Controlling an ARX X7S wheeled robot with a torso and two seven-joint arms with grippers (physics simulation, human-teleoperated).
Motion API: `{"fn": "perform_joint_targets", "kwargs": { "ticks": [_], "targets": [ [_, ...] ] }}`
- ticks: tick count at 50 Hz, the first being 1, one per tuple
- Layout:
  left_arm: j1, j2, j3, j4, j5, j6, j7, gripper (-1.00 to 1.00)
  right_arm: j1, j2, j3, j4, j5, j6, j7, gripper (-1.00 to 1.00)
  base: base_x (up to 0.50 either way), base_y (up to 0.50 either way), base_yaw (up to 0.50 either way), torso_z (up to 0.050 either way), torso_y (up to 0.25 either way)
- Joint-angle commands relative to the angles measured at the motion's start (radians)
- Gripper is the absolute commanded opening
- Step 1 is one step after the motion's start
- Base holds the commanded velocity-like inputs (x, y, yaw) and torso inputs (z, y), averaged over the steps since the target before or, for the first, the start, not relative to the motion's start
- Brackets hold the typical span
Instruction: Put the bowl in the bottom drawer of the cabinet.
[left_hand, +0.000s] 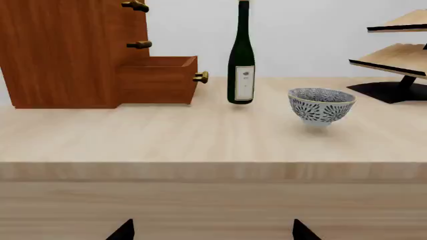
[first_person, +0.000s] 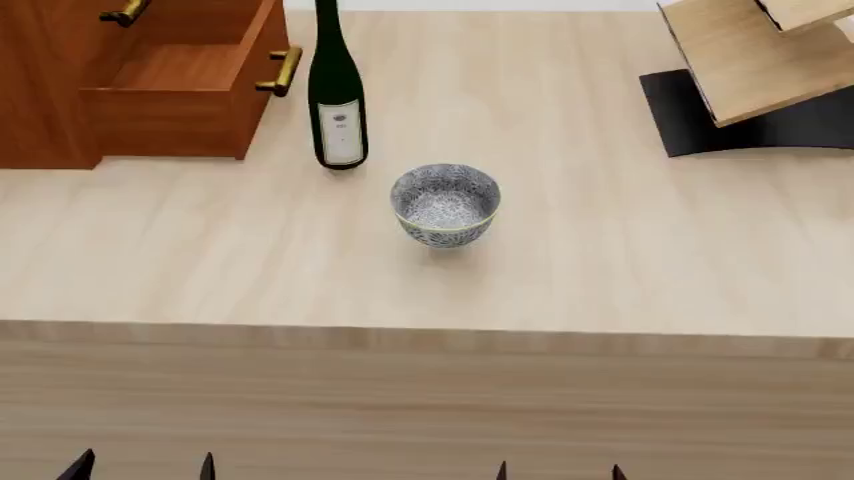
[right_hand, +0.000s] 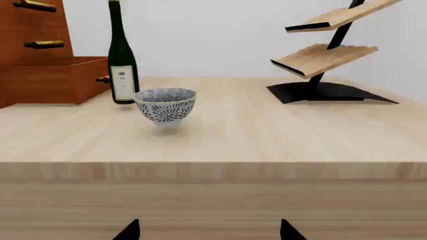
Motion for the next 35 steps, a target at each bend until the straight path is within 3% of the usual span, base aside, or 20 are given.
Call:
{"fn": "perform_joint_targets", "kwargs": {
  "ticks": [1, 7, 32, 35],
  "targets": [
    [0.0, -0.01, 0.011, 0.0, -0.01, 0.0, -0.011, 1.0, 0.0, 0.009, -0.013, 0.0, 0.009, 0.0, 0.013, 1.0, 0.0, 0.0, 0.0, 0.0, 0.0],
    [-0.005, -0.029, 0.04, -0.016, -0.043, 0.003, -0.024, 1.0, 0.004, 0.033, -0.043, 0.046, -0.047, 0.009, 0.098, 1.0, 0.0, 0.0, 0.0, 0.0, 0.0],
    [0.012, -0.072, 0.097, 0.009, -0.067, -0.043, -0.087, 1.0, 0.004, 0.076, -0.104, 0.061, -0.045, 0.058, 0.171, 1.0, 0.0, 0.0, 0.0, 0.0, 0.0],
    [0.017, -0.076, 0.099, 0.007, -0.084, -0.029, -0.08, 1.0, -0.001, 0.079, -0.108, 0.059, -0.042, 0.055, 0.175, 1.0, 0.0, 0.0, 0.0, 0.041, 0.0]
  ]
}}
